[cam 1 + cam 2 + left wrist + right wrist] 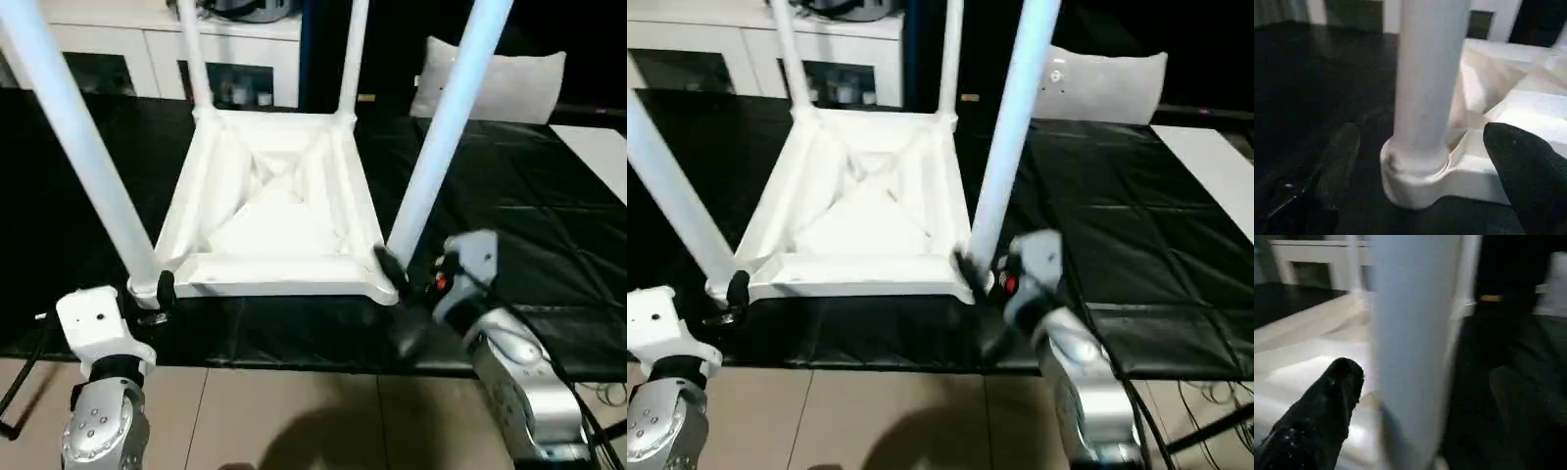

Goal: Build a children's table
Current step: Flip table

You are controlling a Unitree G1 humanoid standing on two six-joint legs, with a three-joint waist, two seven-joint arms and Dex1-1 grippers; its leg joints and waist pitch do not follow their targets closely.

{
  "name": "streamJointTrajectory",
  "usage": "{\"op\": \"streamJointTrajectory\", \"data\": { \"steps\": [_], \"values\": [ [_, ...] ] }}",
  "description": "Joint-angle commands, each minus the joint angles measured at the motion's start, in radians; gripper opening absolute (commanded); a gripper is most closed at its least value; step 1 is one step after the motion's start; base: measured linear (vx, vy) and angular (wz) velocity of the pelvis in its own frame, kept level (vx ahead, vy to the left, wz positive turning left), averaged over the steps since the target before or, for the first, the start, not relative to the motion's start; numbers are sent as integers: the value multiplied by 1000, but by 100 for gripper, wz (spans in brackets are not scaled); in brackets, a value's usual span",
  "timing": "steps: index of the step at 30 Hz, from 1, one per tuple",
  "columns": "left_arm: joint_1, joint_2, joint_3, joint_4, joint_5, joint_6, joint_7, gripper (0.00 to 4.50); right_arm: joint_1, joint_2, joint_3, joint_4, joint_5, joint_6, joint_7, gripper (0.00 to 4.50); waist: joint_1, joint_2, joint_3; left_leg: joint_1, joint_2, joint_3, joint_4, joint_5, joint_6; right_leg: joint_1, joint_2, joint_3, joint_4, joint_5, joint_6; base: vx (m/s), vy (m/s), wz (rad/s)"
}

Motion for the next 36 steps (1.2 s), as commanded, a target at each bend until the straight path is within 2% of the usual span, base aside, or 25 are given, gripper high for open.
{"op": "streamJointTrajectory", "data": {
  "steps": [1,4,6,7,11,12,13,14,16,17,18,19,20,22,26,30,33,34,36],
  "values": [
    [-16,23,-19,18,-11,7,-53,446,-8,-14,-21,37,-40,-15,-31,450,-4,8,-37,-2,45,-12,-82,-189,23,39,-91,70,-82,-245,-53,0,0,0],
    [-52,79,-14,72,-8,12,-81,446,-10,-33,-40,78,-81,-30,-78,450,-6,10,-36,1,45,-13,-87,-217,10,37,-91,71,-83,-265,-43,0,0,0],
    [-84,103,2,116,-16,11,-85,446,-6,-42,-54,94,-82,-39,-98,450,-6,14,-37,2,46,-14,-88,-222,4,37,-92,71,-82,-263,-42,0,0,0],
    [-104,116,8,137,-20,14,-92,446,0,-47,-63,96,-78,-44,-98,450,-5,14,-38,8,44,-12,-87,-233,1,36,-91,73,-83,-253,-43,0,0,0],
    [-159,165,0,204,-41,50,-146,446,29,-58,-63,78,-47,-54,-43,450,-5,14,-41,1,45,-13,-87,-206,10,43,-93,73,-74,-196,-62,0,0,0],
    [-181,172,2,227,-56,50,-166,446,43,-62,-54,62,-31,-50,-12,450,-7,10,-43,-2,45,-13,-85,-188,15,46,-95,74,-70,-171,-78,0,0,0],
    [-190,177,0,240,-59,44,-171,446,49,-65,-47,54,-26,-51,1,450,-6,10,-43,-3,44,-12,-84,-182,19,46,-95,74,-70,-169,-80,0,0,0],
    [-192,178,0,242,-59,43,-172,428,50,-66,-46,53,-25,-51,3,450,-6,11,-45,0,45,-12,-82,-168,24,46,-95,74,-69,-157,-87,0,0,0],
    [-215,189,-9,270,-75,22,-203,428,88,-91,-10,-11,35,33,90,450,-8,11,-44,-1,46,-11,-81,-159,39,46,-93,74,-67,-143,-97,0,0,0],
    [-217,188,-12,272,-81,21,-209,428,99,-105,3,-29,48,50,119,450,-8,10,-42,-2,46,-11,-81,-162,43,48,-94,74,-70,-152,-94,0,0,0],
    [-224,185,-18,278,-101,18,-227,428,135,-148,42,-80,85,96,205,450,-7,10,-41,-2,46,-9,-80,-168,49,49,-95,75,-72,-170,-92,0,0,0],
    [-224,183,-25,279,-98,16,-226,428,148,-169,56,-97,92,95,238,450,-4,6,-41,-1,49,-9,-79,-170,56,48,-97,76,-74,-181,-87,0,0,0],
    [-227,179,-29,282,-98,13,-227,428,152,-178,58,-107,103,102,257,450,-7,3,-41,-6,49,-9,-81,-170,58,50,-98,74,-75,-197,-86,0,0,0],
    [-230,178,-33,286,-96,9,-226,428,151,-180,58,-113,111,106,271,450,-9,3,-40,-5,49,-9,-81,-176,58,47,-99,74,-79,-236,-84,0,0,0],
    [-259,168,-43,305,-91,7,-212,399,124,-197,89,-153,143,164,321,450,-9,1,-38,-1,49,-9,-82,-180,52,43,-97,73,-85,-295,-70,0,0,0],
    [-267,164,-45,320,-88,6,-199,363,104,-183,96,-150,142,183,289,450,-4,3,-41,-1,51,-9,-80,-163,43,41,-98,74,-80,-256,-76,0,0,0],
    [-271,163,-49,328,-87,5,-194,355,93,-172,105,-138,127,180,287,450,-3,1,-42,-1,49,-8,-79,-154,39,41,-98,74,-78,-234,-82,0,0,0],
    [-274,163,-51,333,-87,5,-193,337,86,-170,110,-138,132,187,298,450,-3,-3,-42,-1,51,-9,-80,-152,39,43,-98,74,-76,-226,-85,0,0,0],
    [-275,163,-51,335,-85,4,-192,320,82,-172,117,-139,134,193,304,450,-3,1,-42,-1,51,-9,-80,-153,39,42,-99,74,-75,-220,-88,0,0,0]
  ]
}}
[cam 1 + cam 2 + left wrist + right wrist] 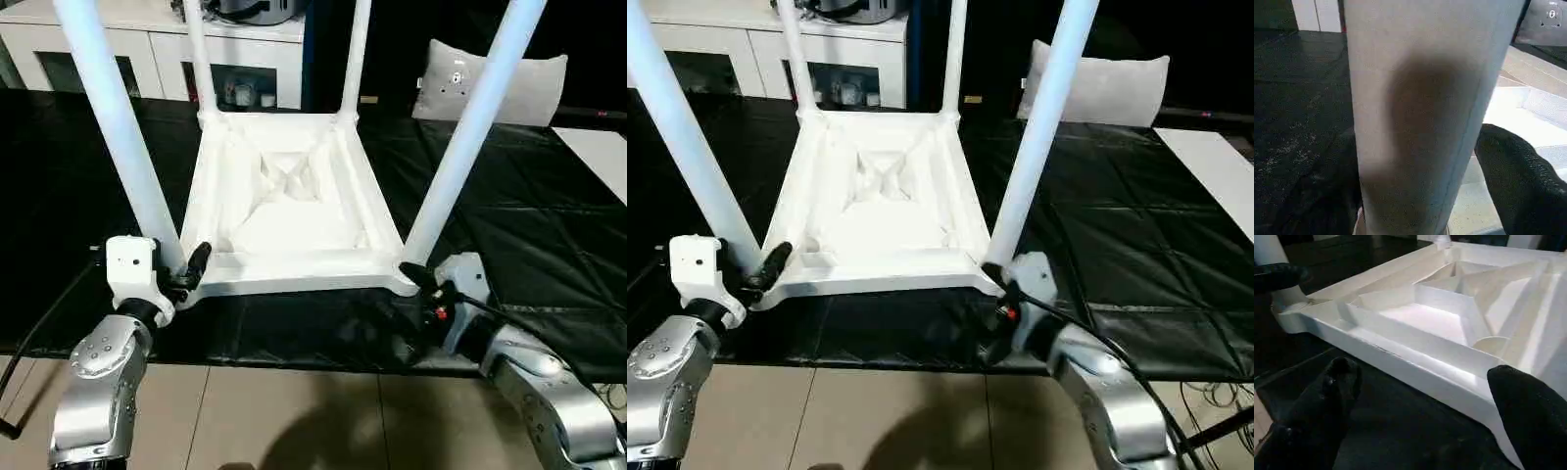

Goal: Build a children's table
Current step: Flip table

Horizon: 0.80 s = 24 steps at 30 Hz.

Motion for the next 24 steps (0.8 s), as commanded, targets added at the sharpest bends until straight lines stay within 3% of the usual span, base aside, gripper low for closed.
{"op": "streamJointTrajectory", "data": {
  "steps": [1,3,4,6,12,18,19,24],
  "values": [
    [-10,-6,-19,6,5,2,2,317,-14,-8,3,0,1,17,10,450,-3,3,-43,-6,52,-16,-80,-155,37,42,-98,68,-76,-219,-90,0,0,0],
    [-9,-7,-18,5,6,5,7,298,-18,-11,10,-1,2,26,12,450,-3,3,-42,-7,51,-16,-81,-163,36,42,-99,68,-78,-228,-89,0,0,0],
    [-8,-8,-19,8,6,3,10,298,-20,-11,13,2,2,27,13,450,-4,-5,-41,-7,51,-14,-81,-162,37,43,-99,68,-80,-236,-86,0,0,0],
    [-7,-9,-20,9,5,5,14,278,-23,-14,22,6,-1,25,20,450,-3,-2,-42,-6,52,-15,-81,-157,34,42,-100,68,-78,-240,-83,0,0,0],
    [3,-24,-24,4,-1,25,34,219,-18,-27,52,5,-5,38,48,450,-1,-6,-41,-6,52,-15,-82,-166,32,42,-100,69,-79,-241,-79,0,0,0],
    [5,-63,2,-7,-48,87,71,206,-6,-34,64,3,-1,59,56,450,-1,-10,-39,-7,51,-14,-82,-168,35,41,-101,69,-84,-280,-68,0,0,0],
    [3,-69,10,-9,-57,102,79,206,-5,-35,66,5,-2,58,55,450,-2,-17,-38,-7,52,-14,-82,-170,34,42,-101,68,-86,-295,-64,0,0,0],
    [2,-84,40,-19,-94,165,99,206,0,-26,68,10,-5,63,43,450,-2,-10,-38,-9,48,-14,-81,-163,37,40,-101,68,-88,-314,-54,0,0,0]
  ]
}}
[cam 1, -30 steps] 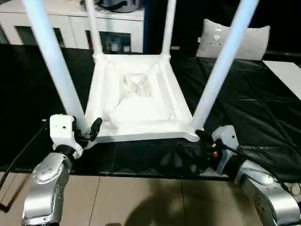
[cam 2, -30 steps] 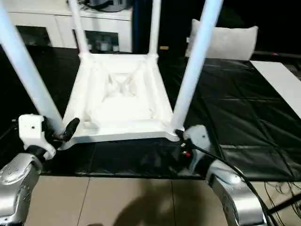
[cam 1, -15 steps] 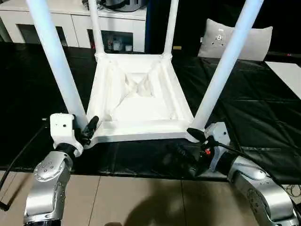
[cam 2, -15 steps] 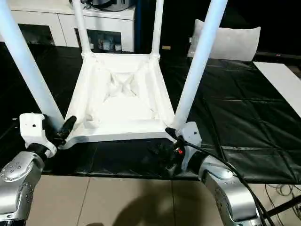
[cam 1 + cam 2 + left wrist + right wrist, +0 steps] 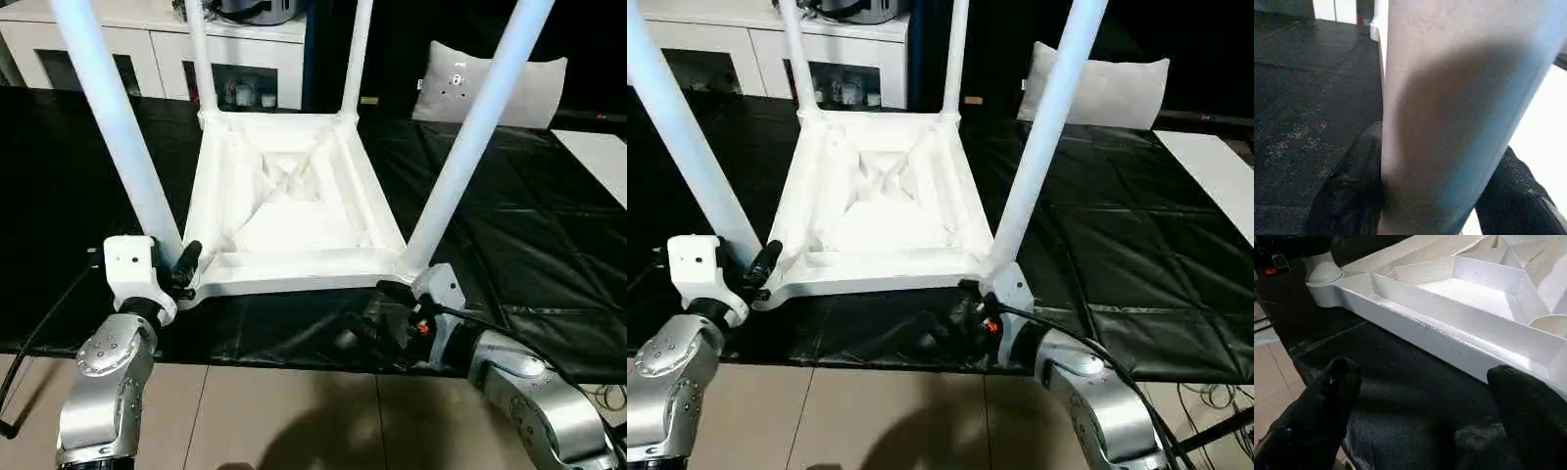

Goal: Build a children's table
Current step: Flip table

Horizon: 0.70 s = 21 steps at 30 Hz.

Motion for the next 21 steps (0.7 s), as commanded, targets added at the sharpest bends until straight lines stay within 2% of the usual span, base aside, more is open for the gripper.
{"op": "streamJointTrajectory", "data": {
  "steps": [1,2,3,4,5,6,9,10,11,16,17,18,19,21],
  "values": [
    [8,-32,16,26,-81,88,15,206,6,4,-7,7,3,11,-9,450,-2,-10,-38,-10,48,-15,-81,-164,38,40,-100,67,-88,-318,-52,0,0,0],
    [10,-34,16,24,-83,95,14,206,8,6,-9,8,4,12,-11,450,0,-6,-37,-10,48,-16,-81,-165,39,39,-100,67,-89,-328,-51,0,0,0],
    [12,-38,18,20,-90,102,13,206,10,8,-11,10,5,14,-12,450,-1,-9,-36,-10,48,-15,-81,-167,40,38,-100,67,-89,-334,-49,0,0,0],
    [14,-47,22,11,-105,122,13,206,12,8,-10,11,7,17,-11,450,0,-7,-37,-10,48,-16,-81,-167,40,38,-100,67,-90,-342,-48,0,0,0],
    [16,-54,27,2,-120,143,14,206,13,6,-8,11,7,18,-8,450,0,-8,-38,-10,49,-16,-81,-162,39,38,-100,67,-88,-336,-50,0,0,0],
    [19,-57,27,-5,-126,158,13,206,13,5,-6,12,9,19,-4,450,-2,-14,-37,-11,49,-15,-81,-156,41,39,-99,67,-88,-324,-51,0,0,0],
    [27,-56,19,-15,-124,171,8,206,11,6,-4,12,15,23,-1,450,-2,-11,-37,-12,48,-15,-80,-146,45,38,-99,68,-85,-314,-54,0,0,0],
    [26,-60,22,-18,-131,179,10,206,7,6,-6,13,17,28,-1,450,-2,-14,-38,-12,47,-14,-80,-141,47,39,-99,68,-85,-311,-53,0,0,0],
    [24,-67,28,-24,-140,193,13,206,3,8,-8,15,20,33,-1,450,-2,-13,-38,-11,47,-14,-79,-138,47,39,-99,68,-84,-307,-57,0,0,0],
    [0,-74,27,-65,-199,298,-19,206,-55,50,-58,71,26,65,-67,450,-6,-11,-37,-9,45,-12,-79,-142,40,36,-97,67,-85,-328,-66,0,0,0],
    [-1,-75,28,-66,-201,300,-19,206,-57,52,-61,74,26,65,-70,450,-4,-5,-36,-9,45,-13,-80,-145,38,35,-99,68,-87,-334,-65,0,0,0],
    [-6,-79,34,-66,-207,306,-16,206,-64,58,-68,83,27,69,-82,450,-4,-7,-37,-9,45,-12,-80,-145,37,36,-97,67,-89,-335,-59,0,0,0],
    [-7,-78,27,-71,-213,321,-22,206,-74,72,-77,99,26,68,-102,450,-1,-5,-38,-6,46,-12,-79,-143,35,34,-98,68,-88,-326,-60,0,0,0],
    [-6,-77,20,-76,-216,331,-27,206,-78,84,-84,107,33,68,-111,450,1,-6,-39,-8,46,-12,-80,-134,33,36,-96,68,-85,-305,-61,0,0,0]
  ]
}}
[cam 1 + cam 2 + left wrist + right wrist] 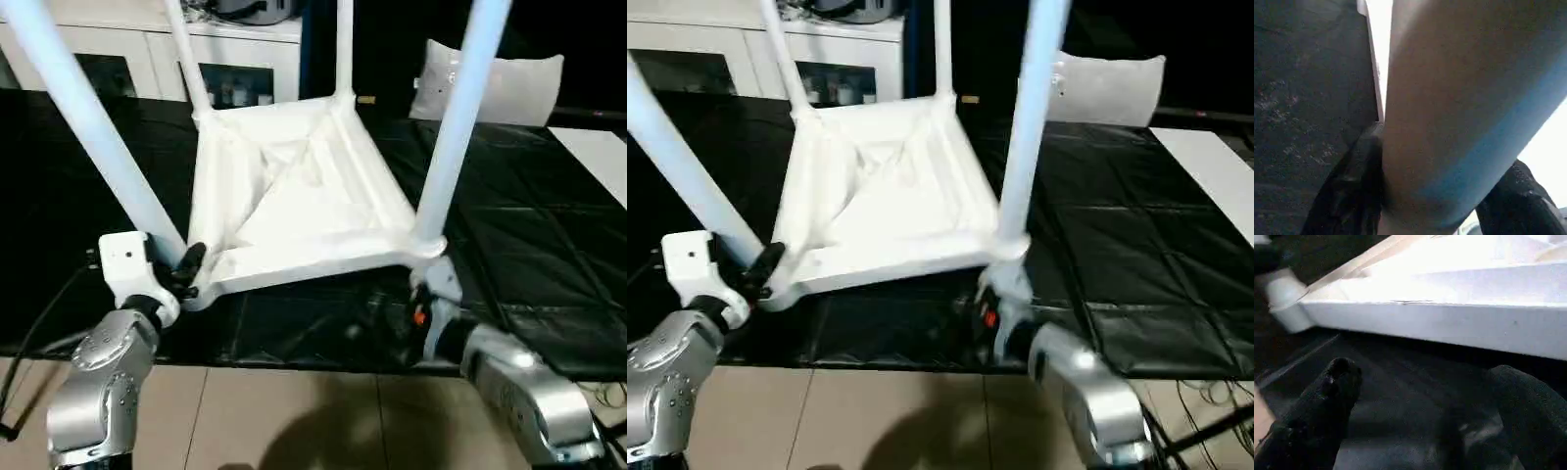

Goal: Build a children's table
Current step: Flip table

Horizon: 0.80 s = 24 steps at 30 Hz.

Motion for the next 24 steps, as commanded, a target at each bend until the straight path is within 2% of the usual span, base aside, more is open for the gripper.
{"op": "streamJointTrajectory", "data": {
  "steps": [1,5,11,12,16,17,20,24],
  "values": [
    [16,-36,-25,32,-87,85,-35,206,-8,15,-27,19,24,11,-19,450,-3,-5,-39,-9,47,-15,-79,-128,32,38,-96,67,-81,-281,-66,0,0,0],
    [12,-35,-46,2,-119,135,-63,206,-27,54,-58,29,66,30,-31,450,-4,-4,-39,-9,48,-15,-80,-133,32,40,-97,67,-78,-255,-80,0,0,0],
    [5,-59,-59,-22,-146,175,-58,206,-52,105,-104,71,138,62,-33,450,-1,-3,-38,-7,48,-14,-82,-144,27,38,-99,68,-83,-288,-73,0,0,0],
    [6,-65,-66,-23,-146,179,-59,206,-59,109,-104,83,138,57,-33,450,-1,-1,-38,-7,48,-14,-82,-147,25,38,-99,67,-84,-293,-73,0,0,0],
    [11,-78,-84,-28,-149,198,-66,206,-78,129,-114,119,145,45,-38,450,2,-2,-40,-8,49,-14,-82,-135,20,39,-99,68,-82,-273,-72,0,0,0],
    [11,-83,-93,-31,-152,204,-67,206,-93,139,-122,142,143,36,-46,450,3,-6,-39,-9,48,-14,-83,-134,20,40,-98,67,-81,-275,-70,0,0,0],
    [5,-99,-98,-37,-166,214,-61,206,-130,158,-129,199,125,6,-65,450,4,-5,-40,-10,48,-14,-83,-123,15,40,-100,67,-80,-275,-71,0,0,0],
    [-2,-96,-104,-37,-164,221,-66,206,-153,176,-142,222,136,-12,-68,450,6,-7,-41,-10,48,-12,-81,-116,14,40,-99,68,-78,-256,-71,0,0,0]
  ]
}}
